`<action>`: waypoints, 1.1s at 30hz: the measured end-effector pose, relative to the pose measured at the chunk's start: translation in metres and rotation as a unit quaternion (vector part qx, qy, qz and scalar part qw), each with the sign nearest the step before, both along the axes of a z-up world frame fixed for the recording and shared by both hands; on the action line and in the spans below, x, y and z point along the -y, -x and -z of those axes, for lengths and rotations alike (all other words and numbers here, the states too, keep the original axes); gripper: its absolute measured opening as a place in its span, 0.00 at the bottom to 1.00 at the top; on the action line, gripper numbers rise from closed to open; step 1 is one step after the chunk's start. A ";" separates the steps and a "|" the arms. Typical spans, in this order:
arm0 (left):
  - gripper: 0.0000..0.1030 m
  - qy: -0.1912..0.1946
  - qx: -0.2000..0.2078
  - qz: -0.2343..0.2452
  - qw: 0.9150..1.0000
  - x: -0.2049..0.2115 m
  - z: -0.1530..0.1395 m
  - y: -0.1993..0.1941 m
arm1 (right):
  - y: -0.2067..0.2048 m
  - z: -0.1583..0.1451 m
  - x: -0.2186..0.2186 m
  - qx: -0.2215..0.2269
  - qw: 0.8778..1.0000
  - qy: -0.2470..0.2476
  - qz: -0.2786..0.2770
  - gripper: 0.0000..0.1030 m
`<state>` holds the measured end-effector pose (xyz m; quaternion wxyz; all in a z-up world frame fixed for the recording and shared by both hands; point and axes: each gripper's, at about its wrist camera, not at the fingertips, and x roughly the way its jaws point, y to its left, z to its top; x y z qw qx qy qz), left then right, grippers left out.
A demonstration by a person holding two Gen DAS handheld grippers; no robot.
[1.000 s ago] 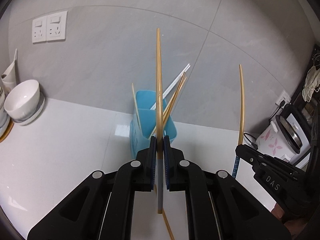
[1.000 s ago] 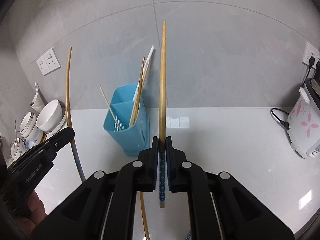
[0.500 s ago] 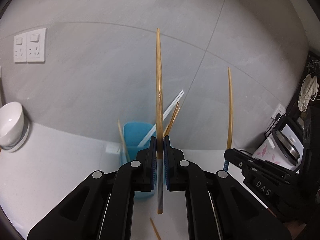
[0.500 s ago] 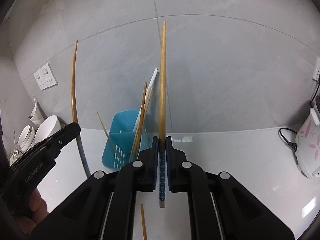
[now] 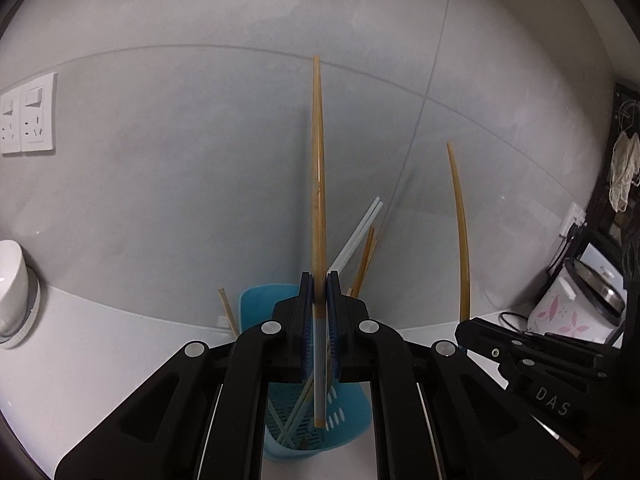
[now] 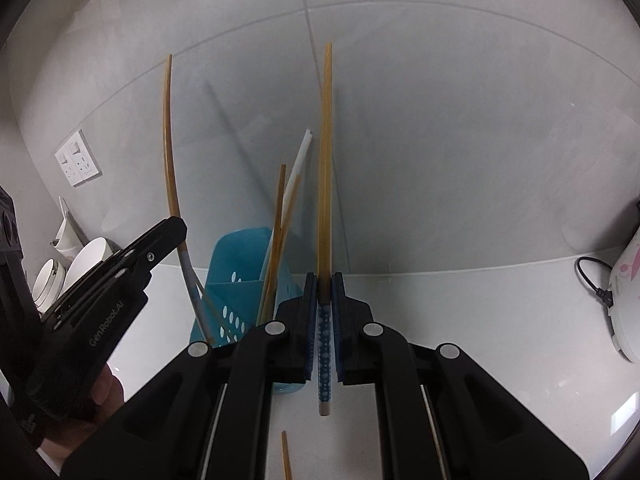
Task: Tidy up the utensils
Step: 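Lower the chopstick into the blue holder and open the left tool, then lower the blue-patterned chopstick into the blue holder and open the right tool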
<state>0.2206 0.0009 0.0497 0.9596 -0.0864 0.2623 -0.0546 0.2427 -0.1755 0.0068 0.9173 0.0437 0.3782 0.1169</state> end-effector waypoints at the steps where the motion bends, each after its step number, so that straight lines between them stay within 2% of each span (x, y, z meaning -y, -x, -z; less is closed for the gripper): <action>1: 0.06 0.000 -0.003 0.001 1.000 0.000 0.004 -0.002 | -0.002 0.003 0.000 -0.004 1.000 0.000 0.000 0.06; 7: 0.06 -0.011 -0.026 0.004 1.000 0.004 0.028 -0.010 | -0.007 0.012 0.000 -0.016 1.000 0.001 -0.002 0.06; 14: 0.10 -0.011 -0.049 0.018 0.999 0.003 0.034 -0.010 | -0.011 0.015 -0.005 -0.022 1.000 0.005 -0.004 0.06; 15: 0.14 -0.012 -0.052 0.018 0.998 0.003 0.033 -0.009 | -0.011 0.016 -0.005 -0.023 1.000 0.005 -0.004 0.06; 17: 0.32 -0.015 -0.061 0.016 0.998 0.002 0.030 -0.006 | -0.013 0.016 -0.007 -0.026 1.000 0.003 -0.004 0.06; 18: 0.45 -0.016 -0.064 0.011 0.998 0.000 0.028 -0.004 | -0.013 0.016 -0.007 -0.027 1.000 0.002 -0.004 0.06; 19: 0.53 -0.012 -0.067 0.010 0.998 -0.003 0.027 0.000 | -0.013 0.016 -0.007 -0.029 1.000 0.001 -0.005 0.06; 20: 0.57 -0.016 -0.070 0.007 0.997 -0.004 0.025 0.003 | -0.013 0.016 -0.007 -0.029 1.000 0.001 -0.006 0.06; 22: 0.74 -0.029 -0.080 -0.003 0.996 -0.008 0.023 0.008 | -0.014 0.016 -0.007 -0.029 1.000 -0.002 -0.007 0.07; 25: 0.87 -0.039 -0.095 -0.016 0.995 -0.014 0.020 0.015 | -0.013 0.015 -0.008 -0.028 1.000 -0.006 -0.010 0.07; 28: 0.94 -0.047 -0.112 -0.034 0.992 -0.021 0.022 0.020 | -0.012 0.012 -0.010 -0.019 1.000 -0.013 -0.017 0.07; 33: 0.94 -0.063 -0.126 -0.044 0.989 -0.032 0.026 0.027 | -0.013 0.005 -0.022 -0.001 0.999 -0.031 -0.034 0.07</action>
